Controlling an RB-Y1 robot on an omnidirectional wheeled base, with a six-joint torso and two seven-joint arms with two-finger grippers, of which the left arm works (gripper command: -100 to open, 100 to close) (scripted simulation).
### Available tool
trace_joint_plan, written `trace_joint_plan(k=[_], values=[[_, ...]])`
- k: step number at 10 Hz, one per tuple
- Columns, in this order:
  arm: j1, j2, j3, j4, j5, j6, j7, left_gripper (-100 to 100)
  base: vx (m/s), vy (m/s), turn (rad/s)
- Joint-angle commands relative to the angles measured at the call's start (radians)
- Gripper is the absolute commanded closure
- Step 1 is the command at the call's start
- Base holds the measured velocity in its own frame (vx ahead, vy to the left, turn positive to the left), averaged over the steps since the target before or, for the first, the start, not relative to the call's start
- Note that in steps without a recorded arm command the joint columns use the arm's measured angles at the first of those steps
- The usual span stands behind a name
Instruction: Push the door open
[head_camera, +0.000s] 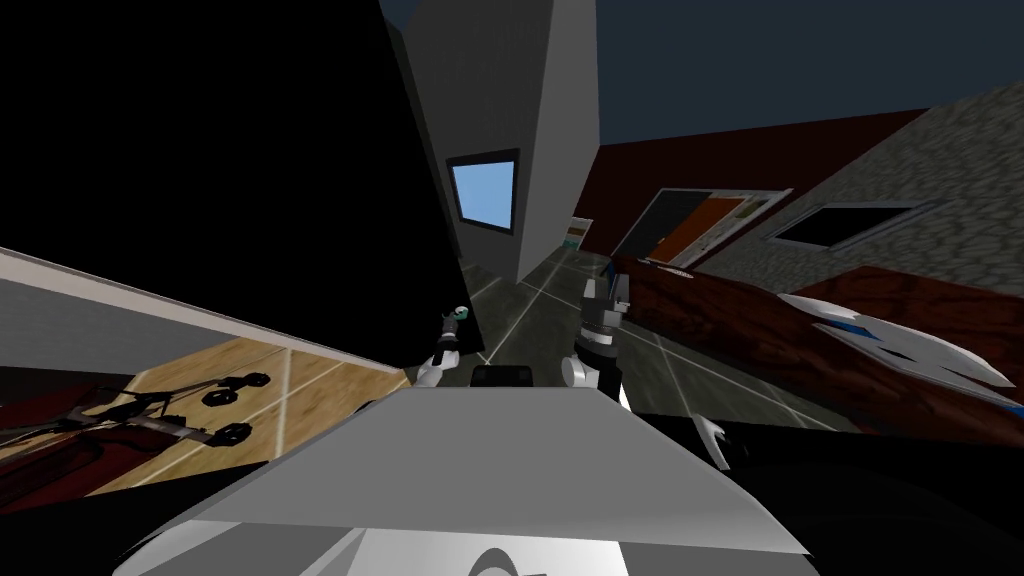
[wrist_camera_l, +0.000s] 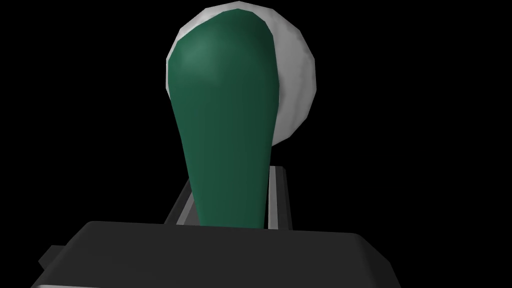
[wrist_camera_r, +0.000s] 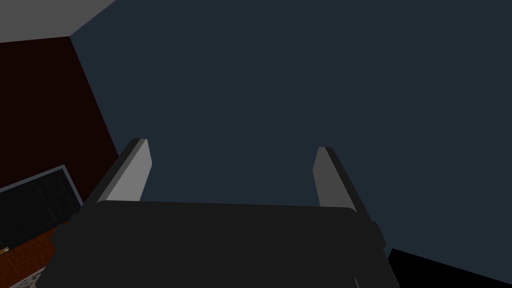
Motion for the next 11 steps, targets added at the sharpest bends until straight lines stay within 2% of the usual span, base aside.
trace_joint_plan(k=[1, 6, 7, 11], values=[[-0.011, 0.006, 0.018, 0.012, 0.011, -0.008, -0.006, 100, 0.227, -0.057, 0.064], [-0.009, 0.010, 0.065, 0.015, 0.039, -0.009, -0.024, 100, 0.197, -0.065, 0.057], [-0.003, 0.014, 0.064, 0.012, 0.038, -0.005, -0.022, 100, 0.073, -0.013, 0.035], [-0.001, 0.022, 0.108, 0.015, 0.065, -0.010, -0.039, 100, 0.187, -0.023, 0.046]])
